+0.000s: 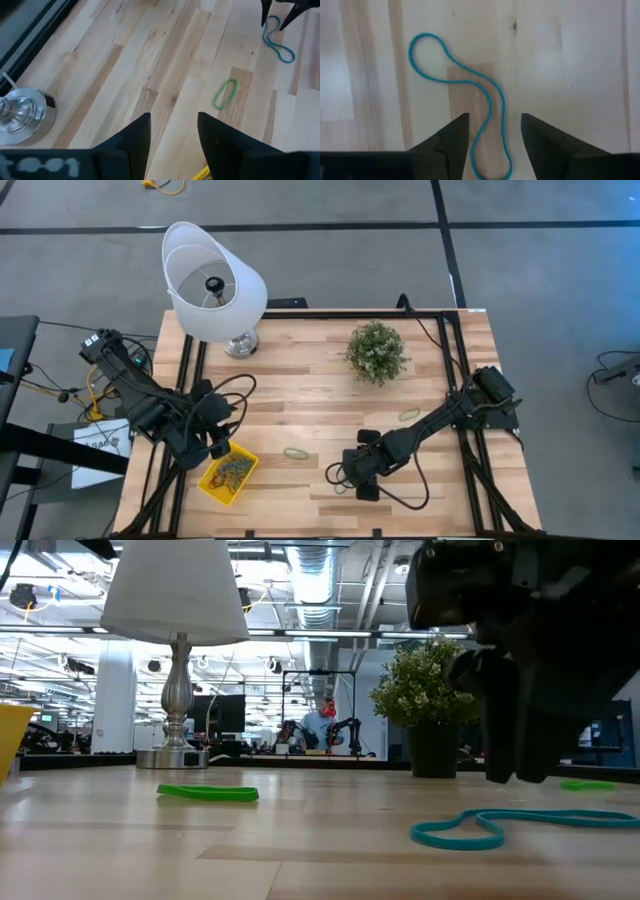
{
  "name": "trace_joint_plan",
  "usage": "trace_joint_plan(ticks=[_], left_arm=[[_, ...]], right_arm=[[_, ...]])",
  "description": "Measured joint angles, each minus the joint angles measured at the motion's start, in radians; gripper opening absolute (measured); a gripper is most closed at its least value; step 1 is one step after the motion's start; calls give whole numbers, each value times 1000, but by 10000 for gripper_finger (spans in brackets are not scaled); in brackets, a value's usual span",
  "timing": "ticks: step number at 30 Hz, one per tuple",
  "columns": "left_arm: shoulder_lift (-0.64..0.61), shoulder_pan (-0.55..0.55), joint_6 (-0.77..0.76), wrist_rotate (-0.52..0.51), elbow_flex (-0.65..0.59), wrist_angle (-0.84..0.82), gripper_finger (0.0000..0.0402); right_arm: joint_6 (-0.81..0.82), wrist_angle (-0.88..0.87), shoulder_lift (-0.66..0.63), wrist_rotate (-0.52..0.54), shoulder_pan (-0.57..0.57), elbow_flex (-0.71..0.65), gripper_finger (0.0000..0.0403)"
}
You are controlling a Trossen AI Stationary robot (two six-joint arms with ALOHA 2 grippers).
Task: Pick and place items into bin
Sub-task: Put the blue rubberband into the yellow bin
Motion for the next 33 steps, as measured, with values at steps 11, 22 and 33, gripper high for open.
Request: trace_joint_plan(ticks=[11, 22, 33], left_arm=[[0, 0, -2, 4, 0, 11, 153], [0, 0, -4, 10, 0, 11, 153], [0, 0, -20, 61, 0, 11, 153]], right_arm=[[-1, 65, 61, 13, 2, -7, 176], [-8, 55, 86, 53, -4, -5, 146], [24, 66, 109, 112, 16, -3, 7]])
